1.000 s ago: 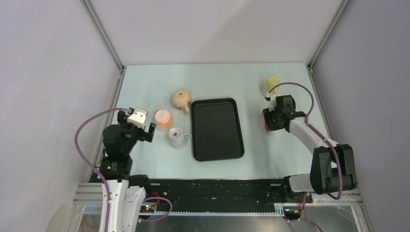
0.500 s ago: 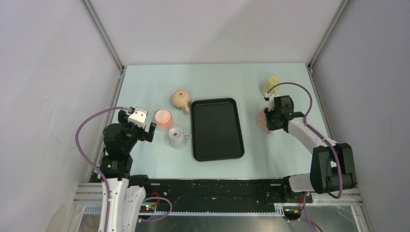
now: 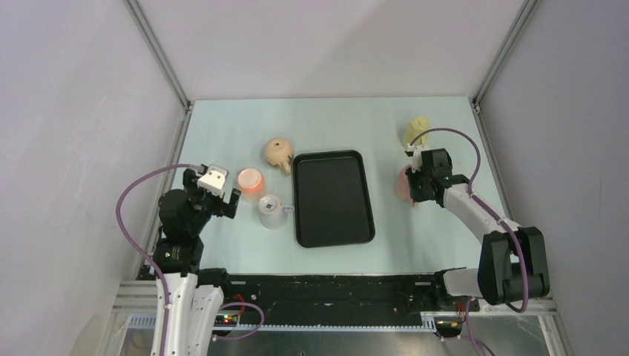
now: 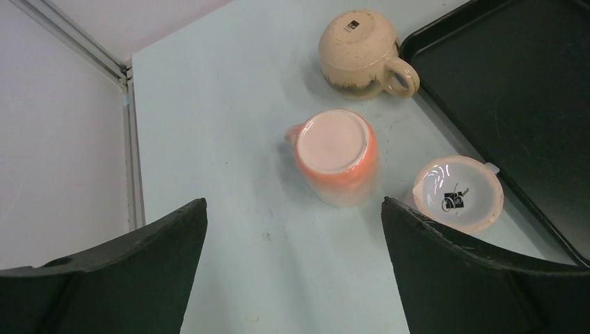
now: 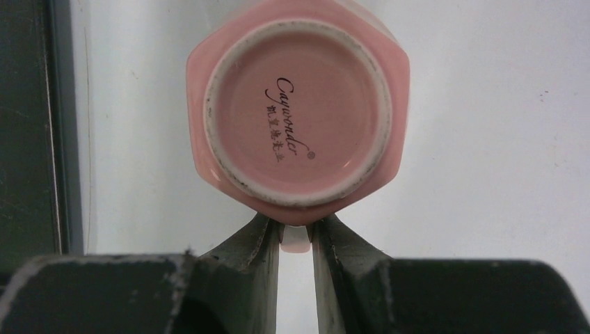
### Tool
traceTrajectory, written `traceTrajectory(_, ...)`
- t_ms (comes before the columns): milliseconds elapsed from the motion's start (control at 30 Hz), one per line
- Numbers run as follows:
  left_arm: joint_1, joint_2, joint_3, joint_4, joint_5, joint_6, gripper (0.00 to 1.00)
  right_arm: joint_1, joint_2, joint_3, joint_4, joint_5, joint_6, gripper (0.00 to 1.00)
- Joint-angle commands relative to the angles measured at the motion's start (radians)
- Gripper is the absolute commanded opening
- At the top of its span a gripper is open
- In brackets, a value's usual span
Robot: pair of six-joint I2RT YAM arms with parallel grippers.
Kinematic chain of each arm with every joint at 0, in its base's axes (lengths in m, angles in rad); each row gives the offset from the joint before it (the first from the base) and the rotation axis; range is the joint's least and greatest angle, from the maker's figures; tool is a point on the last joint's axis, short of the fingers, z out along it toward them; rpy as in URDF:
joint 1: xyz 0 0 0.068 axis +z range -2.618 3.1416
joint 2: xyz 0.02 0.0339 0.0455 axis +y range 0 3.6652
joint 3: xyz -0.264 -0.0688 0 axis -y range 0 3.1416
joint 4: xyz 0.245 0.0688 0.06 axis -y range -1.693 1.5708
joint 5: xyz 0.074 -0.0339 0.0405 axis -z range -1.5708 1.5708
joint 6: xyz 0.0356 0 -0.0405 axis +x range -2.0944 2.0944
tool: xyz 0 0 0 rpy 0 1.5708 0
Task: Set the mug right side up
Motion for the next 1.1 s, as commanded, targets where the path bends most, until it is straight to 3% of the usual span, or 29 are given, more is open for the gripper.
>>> traceTrajectory(0,-0.004,0.007,0.026,0.025,0.055,0.000,0.98,0.002,-0.139,0.000,0.086,-0.014,-0.035,0.00)
traceTrajectory(333,-0.045,0.208,0.273,0.024,0.138,-0.012,0.98,0.000,-0.299,0.007,0.112,-0.084,-0.065,0.00)
traceTrajectory(567,-0.269,0.372,0.473,0.043,0.154,-0.078,0.98,-0.058,-0.341,0.163,0.105,-0.228,-0.013,0.00)
traceTrajectory(867,-0.541,0.670,0.733,0.050,0.112,-0.134,0.98,-0.125,-0.352,0.348,0.190,-0.504,0.212,0.00)
traceTrajectory(1067,-0.604,0.846,0.849,0.094,0.330,-0.341,0.98,-0.198,-0.348,0.349,0.387,-0.689,0.497,0.00)
